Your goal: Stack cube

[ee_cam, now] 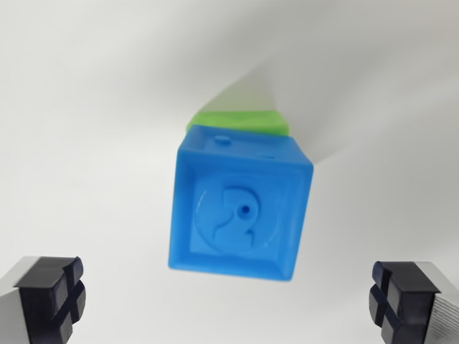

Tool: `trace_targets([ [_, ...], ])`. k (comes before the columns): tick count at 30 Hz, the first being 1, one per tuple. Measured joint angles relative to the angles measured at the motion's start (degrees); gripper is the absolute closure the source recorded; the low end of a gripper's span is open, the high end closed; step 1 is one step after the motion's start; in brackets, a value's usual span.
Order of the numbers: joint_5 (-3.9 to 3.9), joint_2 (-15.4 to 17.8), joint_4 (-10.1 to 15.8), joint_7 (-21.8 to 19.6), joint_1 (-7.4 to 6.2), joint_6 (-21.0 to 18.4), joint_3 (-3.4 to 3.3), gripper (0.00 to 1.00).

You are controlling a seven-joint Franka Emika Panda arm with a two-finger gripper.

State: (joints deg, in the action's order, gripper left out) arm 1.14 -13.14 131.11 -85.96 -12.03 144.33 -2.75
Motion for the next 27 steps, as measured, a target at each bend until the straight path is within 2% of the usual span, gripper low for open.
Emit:
trace_targets([
  [12, -0.47, 5.6, -1.0, -0.3, 0.0, -6.5, -0.01, 0.0],
  [27, -0.8, 11.5, -4.2, -0.5, 0.0, -15.6, -0.02, 0.0],
])
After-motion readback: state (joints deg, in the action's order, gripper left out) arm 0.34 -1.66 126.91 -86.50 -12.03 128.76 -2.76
